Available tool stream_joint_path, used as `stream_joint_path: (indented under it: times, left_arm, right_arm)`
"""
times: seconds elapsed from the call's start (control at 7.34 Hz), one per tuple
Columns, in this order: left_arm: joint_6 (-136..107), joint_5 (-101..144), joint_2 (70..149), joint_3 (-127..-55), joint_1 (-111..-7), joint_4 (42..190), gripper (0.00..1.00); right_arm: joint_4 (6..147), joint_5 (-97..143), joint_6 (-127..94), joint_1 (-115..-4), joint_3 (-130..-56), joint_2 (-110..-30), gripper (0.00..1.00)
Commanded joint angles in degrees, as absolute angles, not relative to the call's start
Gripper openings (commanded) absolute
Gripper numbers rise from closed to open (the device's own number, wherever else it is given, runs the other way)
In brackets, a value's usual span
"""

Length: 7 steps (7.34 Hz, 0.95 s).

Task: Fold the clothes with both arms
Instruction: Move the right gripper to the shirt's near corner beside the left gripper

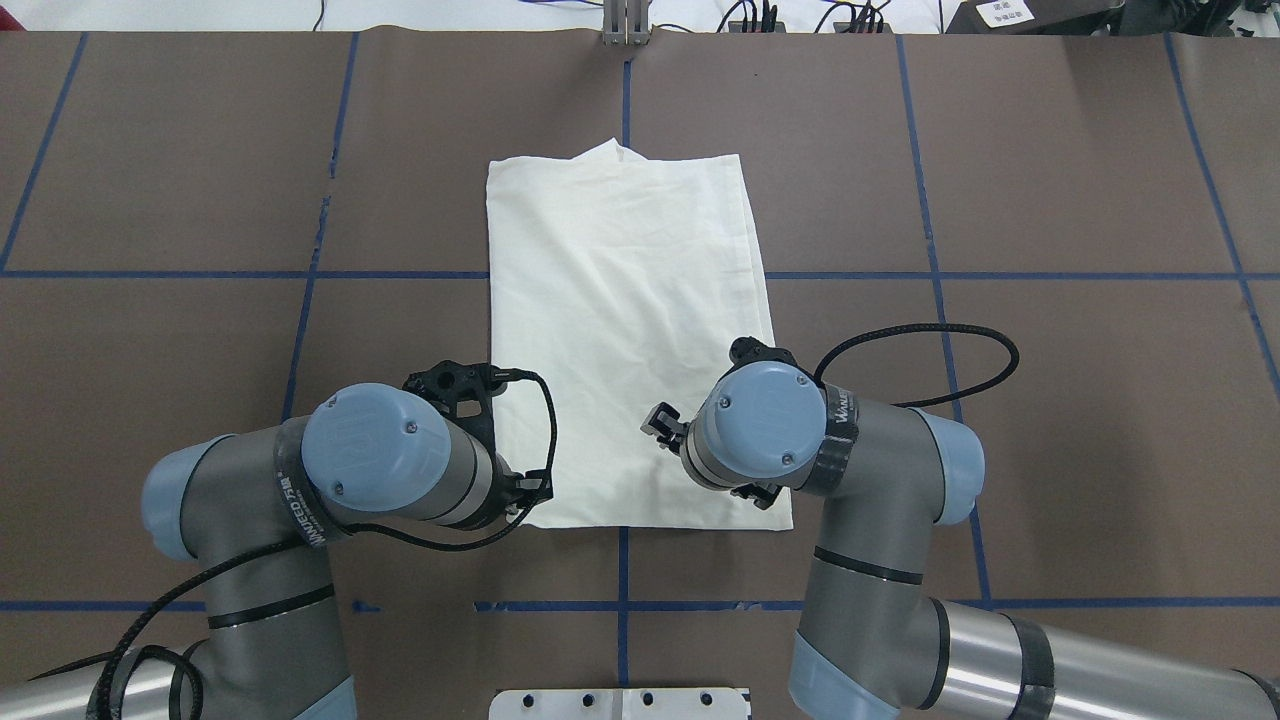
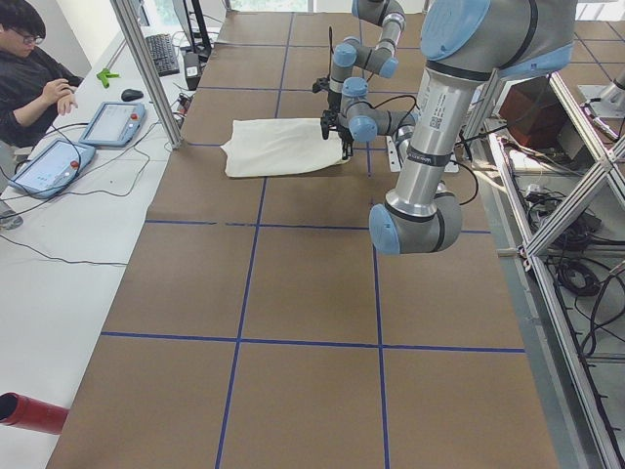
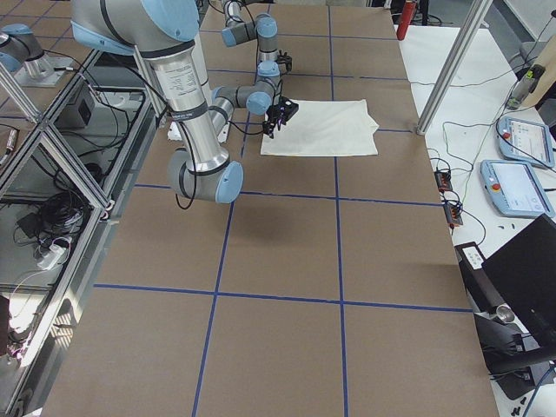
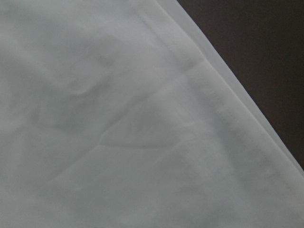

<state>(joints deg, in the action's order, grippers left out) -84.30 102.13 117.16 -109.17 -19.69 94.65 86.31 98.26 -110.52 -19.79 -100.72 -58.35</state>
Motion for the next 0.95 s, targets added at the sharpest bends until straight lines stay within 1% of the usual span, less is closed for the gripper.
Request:
stream_joint_path:
  times: [0.0, 0.82]
  left_arm:
    - [-84.29, 102.13, 117.25, -109.16, -19.69, 94.66, 0.0]
    - [-84.46, 102.13, 117.51, -109.25, -19.69, 94.75, 0.0]
  right_arm:
    - [88.85, 98.17, -111.71, -17.94, -100.11, -58.36, 1.0]
    - [88.86, 98.17, -111.62, -18.72, -96.43, -54.93, 1.0]
